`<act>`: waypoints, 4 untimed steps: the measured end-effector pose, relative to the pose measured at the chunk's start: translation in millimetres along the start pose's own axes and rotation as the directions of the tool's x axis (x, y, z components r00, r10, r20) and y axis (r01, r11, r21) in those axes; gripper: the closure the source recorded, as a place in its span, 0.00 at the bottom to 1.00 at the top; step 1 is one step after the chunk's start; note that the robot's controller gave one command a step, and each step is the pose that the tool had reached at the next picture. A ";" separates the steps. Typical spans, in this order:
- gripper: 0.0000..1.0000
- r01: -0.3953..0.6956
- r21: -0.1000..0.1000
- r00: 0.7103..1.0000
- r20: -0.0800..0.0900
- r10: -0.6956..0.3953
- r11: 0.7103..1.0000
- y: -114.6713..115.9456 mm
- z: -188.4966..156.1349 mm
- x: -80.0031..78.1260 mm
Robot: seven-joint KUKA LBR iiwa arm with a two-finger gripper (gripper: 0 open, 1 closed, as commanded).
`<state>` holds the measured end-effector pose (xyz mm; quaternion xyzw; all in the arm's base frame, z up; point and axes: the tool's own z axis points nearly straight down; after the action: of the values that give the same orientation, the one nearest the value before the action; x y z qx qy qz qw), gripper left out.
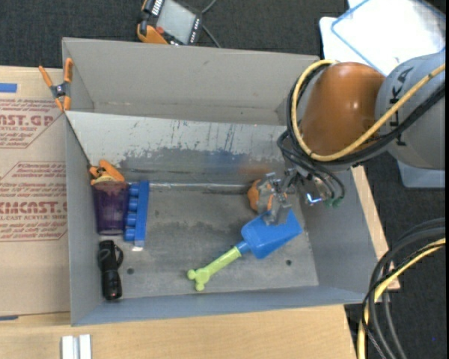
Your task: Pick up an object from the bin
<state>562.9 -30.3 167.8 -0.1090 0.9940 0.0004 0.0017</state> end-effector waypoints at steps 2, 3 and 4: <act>1.00 -0.010 -0.001 1.000 0.005 0.010 1.000 26.3 22.9 5.8; 1.00 0.198 0.004 0.980 0.009 -0.198 0.980 -2.1 36.8 -6.6; 1.00 0.073 0.000 0.997 0.008 -0.073 0.997 14.6 41.1 19.3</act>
Offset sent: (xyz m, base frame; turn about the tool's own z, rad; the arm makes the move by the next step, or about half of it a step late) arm -0.0105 0.0225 -0.0207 0.0115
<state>541.0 -20.2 126.7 -0.1454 0.9894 0.0012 0.0059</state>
